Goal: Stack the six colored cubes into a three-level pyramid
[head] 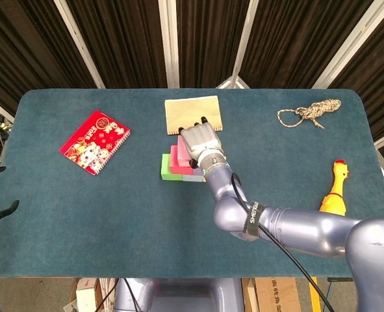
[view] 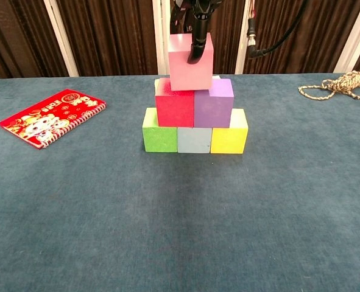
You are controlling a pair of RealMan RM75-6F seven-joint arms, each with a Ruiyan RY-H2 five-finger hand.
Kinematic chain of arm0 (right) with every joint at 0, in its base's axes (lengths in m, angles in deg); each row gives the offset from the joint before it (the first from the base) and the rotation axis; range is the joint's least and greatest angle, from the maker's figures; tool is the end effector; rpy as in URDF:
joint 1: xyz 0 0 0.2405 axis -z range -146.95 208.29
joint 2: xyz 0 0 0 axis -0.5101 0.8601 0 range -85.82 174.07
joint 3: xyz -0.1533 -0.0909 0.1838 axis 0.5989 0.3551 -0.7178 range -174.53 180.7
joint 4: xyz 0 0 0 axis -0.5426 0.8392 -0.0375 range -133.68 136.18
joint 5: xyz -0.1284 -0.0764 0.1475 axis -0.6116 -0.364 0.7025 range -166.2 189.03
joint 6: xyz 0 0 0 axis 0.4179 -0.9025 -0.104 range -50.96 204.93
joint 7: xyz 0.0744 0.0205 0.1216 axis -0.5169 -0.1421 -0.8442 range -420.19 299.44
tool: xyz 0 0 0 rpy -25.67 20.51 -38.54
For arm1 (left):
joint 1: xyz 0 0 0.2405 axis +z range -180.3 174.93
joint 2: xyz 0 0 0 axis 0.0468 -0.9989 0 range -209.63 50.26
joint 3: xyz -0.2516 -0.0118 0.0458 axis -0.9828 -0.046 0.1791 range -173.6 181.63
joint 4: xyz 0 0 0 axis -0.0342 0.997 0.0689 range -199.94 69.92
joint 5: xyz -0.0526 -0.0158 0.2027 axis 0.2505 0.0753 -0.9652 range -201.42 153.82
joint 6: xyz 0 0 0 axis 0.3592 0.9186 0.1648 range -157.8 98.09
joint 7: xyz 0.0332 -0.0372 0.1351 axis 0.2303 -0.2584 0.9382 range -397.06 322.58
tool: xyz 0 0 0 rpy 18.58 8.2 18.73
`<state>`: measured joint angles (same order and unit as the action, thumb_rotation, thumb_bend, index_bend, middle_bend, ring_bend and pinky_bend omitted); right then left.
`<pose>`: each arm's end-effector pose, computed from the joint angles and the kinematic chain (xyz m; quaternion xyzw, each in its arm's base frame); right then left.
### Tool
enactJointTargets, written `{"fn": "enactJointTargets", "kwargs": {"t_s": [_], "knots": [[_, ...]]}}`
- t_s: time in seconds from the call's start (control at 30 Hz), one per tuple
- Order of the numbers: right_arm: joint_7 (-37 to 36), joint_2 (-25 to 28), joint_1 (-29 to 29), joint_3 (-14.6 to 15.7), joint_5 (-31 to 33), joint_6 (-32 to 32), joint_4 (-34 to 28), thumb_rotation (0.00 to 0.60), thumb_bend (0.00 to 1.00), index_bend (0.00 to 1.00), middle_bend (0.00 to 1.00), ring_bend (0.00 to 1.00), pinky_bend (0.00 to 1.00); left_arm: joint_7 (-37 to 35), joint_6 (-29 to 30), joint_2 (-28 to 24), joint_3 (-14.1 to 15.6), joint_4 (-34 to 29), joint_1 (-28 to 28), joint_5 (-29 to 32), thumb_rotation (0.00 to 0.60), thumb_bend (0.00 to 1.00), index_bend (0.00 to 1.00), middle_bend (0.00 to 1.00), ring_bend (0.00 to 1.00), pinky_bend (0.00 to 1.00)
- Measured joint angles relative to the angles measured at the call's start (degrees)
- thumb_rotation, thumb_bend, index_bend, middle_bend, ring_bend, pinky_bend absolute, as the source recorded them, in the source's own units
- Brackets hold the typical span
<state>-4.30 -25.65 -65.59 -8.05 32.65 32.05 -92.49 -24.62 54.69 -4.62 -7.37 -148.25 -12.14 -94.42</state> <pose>0.0707 -0.4148 0.0558 0.7798 -0.3930 0.2124 0.4386 -0.3325 0.2331 0.1461 -0.5179 -0.3532 -0.3444 0.6989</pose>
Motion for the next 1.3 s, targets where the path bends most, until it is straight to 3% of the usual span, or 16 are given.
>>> {"fn": "enactJointTargets", "kwargs": {"t_s": [1.3], "knots": [[0.37,-1.81,-0.29,0.38,0.98,0.43,2.10,0.600,0.34,0.19,0.41,0.18,0.00,0.02,-0.20,0.24,-0.10,0.51,-0.13,0.14,0.600,0.23,0.22,0.07,0.00,0.04]]}}
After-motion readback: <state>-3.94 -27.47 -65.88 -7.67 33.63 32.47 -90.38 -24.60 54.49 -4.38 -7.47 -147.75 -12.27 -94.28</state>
